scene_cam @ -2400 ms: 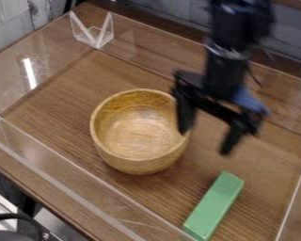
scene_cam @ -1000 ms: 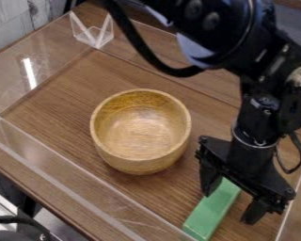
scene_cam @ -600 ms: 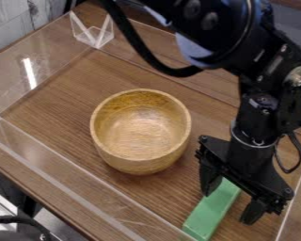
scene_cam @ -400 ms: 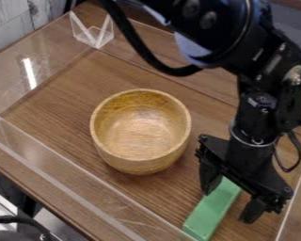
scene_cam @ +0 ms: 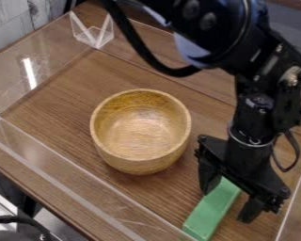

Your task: Put the green block in the brown bowl

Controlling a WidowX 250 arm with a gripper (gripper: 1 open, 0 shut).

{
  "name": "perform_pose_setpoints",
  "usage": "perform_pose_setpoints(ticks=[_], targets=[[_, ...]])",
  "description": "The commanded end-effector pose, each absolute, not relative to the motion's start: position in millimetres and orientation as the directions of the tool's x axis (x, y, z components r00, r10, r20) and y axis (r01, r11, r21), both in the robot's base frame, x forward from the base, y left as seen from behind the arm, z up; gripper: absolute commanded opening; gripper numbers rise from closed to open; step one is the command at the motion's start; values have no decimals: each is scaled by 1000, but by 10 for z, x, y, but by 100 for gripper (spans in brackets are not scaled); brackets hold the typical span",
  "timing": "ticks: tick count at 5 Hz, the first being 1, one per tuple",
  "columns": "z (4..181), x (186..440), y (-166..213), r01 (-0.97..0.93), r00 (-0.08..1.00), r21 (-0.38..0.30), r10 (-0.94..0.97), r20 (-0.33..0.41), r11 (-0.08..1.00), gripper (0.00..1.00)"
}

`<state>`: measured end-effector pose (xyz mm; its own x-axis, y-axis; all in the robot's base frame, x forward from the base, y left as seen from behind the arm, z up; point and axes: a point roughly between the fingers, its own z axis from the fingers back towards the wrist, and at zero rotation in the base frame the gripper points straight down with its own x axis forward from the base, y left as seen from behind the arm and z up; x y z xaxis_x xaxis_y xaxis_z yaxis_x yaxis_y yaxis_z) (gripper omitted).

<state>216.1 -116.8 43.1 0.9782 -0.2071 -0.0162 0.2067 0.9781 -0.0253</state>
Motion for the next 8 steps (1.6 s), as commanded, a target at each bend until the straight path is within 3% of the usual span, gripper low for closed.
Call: perform_pose_setpoints(ticks=[1,5,8], targets=[[481,2223,-1178,204,979,-37,-203,15,978,100],[474,2247,-1180,219,976,-47,-218,16,975,100],[249,2269,-1146,215,976,-54,-214,26,975,100]])
